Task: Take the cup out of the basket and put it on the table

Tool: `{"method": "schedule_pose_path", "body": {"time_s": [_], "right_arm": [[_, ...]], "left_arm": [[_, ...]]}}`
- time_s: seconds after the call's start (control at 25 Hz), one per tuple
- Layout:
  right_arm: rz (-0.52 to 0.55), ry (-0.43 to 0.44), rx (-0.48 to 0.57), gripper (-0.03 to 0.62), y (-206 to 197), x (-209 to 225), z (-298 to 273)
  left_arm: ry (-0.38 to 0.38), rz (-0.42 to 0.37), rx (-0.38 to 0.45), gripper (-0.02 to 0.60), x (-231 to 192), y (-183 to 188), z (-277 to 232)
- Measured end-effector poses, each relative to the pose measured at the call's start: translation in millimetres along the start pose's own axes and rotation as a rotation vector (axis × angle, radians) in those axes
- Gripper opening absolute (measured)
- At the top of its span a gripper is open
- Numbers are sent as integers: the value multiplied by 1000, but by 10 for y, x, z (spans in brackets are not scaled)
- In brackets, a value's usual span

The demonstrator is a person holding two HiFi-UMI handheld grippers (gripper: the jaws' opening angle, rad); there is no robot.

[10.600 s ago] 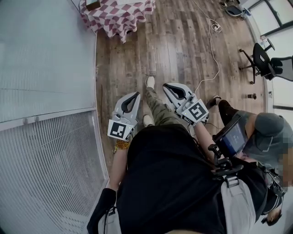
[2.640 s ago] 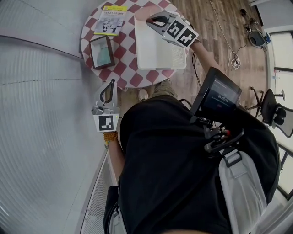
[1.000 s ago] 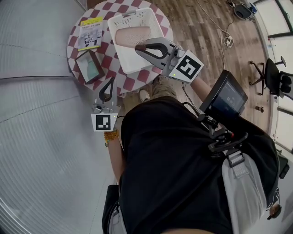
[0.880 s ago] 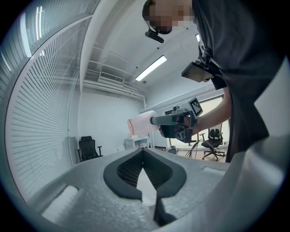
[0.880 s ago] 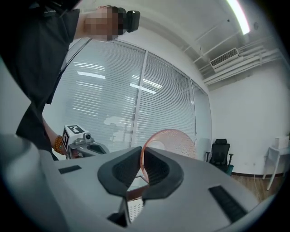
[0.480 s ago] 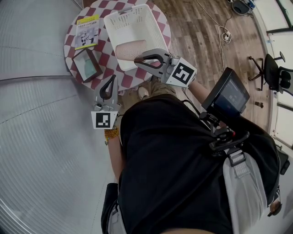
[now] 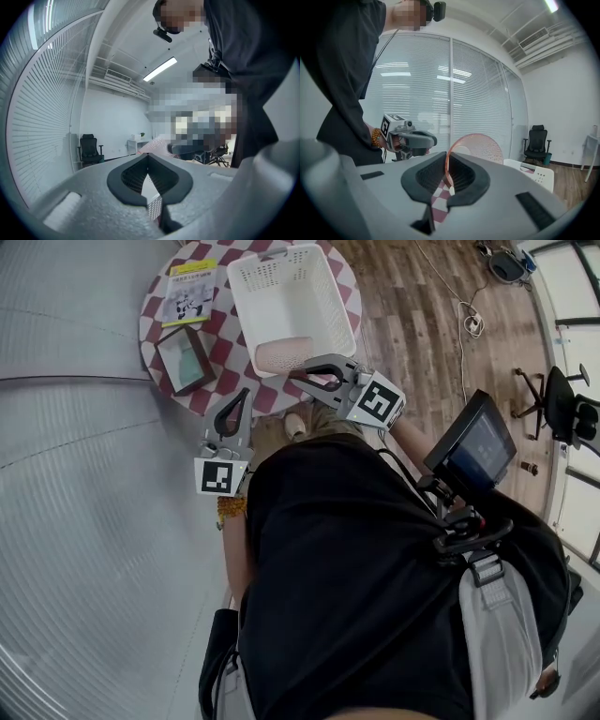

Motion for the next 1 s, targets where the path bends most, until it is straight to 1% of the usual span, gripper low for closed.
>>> {"method": "schedule_pose_path", "body": {"time_s": [0.08,0.2,0.44,0.76,0.88,1.0], "right_arm": [[-28,7,-17,26,-69,-51,-1],[-36,26,-20,26,-125,-113,-17],[-86,48,-45,25,-222,-196,-44],[-113,46,-64,25,-315,-215,1],[-114,43,-62,25,-314,-207,7],[-112,35,-60,25,-319,-212,25]], "left_arm": [[2,12,-5,5,6,-25,0],[2,25,-7,5,12,-50,-1],[-2,44,-23,5,16,-102,-23],[-13,63,-29,5,30,-180,-47],[-8,59,-42,5,25,-189,-78],[-23,67,-38,5,62,-226,-89]]}}
Point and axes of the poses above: the fingertips, and each gripper's own axes: z backward along the fingers, x to its right, y out of its top, the point moved 3 cm from there along z, backward along the fingers, and after that the axes turned 14 degrees about z, right-handed, at the moved point
